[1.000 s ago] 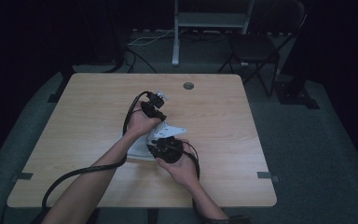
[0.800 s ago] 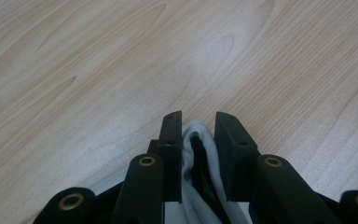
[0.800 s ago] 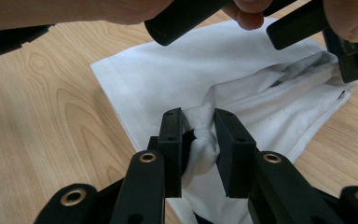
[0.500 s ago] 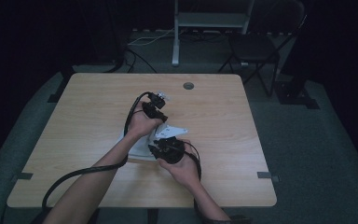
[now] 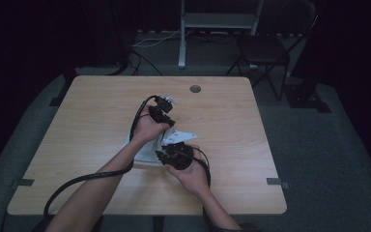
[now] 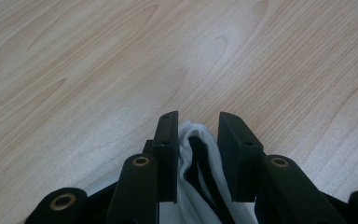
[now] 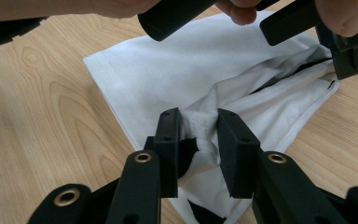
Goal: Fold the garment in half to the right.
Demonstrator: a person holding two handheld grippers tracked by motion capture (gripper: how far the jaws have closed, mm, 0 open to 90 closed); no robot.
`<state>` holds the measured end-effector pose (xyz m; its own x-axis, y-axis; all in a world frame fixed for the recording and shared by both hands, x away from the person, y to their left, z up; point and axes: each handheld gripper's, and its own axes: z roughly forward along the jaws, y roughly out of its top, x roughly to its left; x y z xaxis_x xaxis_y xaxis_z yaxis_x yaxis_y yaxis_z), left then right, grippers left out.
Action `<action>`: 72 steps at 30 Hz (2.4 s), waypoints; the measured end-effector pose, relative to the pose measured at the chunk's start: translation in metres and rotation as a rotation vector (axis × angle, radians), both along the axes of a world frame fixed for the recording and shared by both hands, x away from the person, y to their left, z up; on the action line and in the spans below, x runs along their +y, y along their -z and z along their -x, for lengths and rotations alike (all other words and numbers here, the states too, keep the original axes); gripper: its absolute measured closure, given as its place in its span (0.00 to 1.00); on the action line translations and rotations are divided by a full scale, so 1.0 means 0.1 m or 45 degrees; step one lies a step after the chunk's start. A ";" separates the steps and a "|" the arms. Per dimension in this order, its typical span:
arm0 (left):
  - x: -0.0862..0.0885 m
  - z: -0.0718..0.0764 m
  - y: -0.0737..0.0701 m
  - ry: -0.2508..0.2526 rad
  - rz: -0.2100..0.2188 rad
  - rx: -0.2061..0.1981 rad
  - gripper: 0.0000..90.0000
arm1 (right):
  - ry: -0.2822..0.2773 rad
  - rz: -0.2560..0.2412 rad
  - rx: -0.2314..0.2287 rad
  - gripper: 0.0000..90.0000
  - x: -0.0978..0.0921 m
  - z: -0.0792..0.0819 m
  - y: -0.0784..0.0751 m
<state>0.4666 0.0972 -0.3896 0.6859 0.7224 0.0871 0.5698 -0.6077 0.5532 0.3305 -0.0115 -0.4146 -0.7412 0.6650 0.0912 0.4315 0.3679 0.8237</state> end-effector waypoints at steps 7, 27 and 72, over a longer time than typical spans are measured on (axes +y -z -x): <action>-0.02 0.01 -0.01 0.008 0.005 -0.003 0.76 | 0.005 0.001 -0.001 0.76 -0.03 0.01 -0.01; -0.02 0.00 -0.06 0.007 0.024 -0.008 0.72 | 0.022 0.018 0.017 0.73 -0.13 0.04 0.01; 0.09 0.01 0.00 0.011 -0.081 -0.034 0.63 | 0.055 0.042 0.084 0.66 -0.28 0.03 0.08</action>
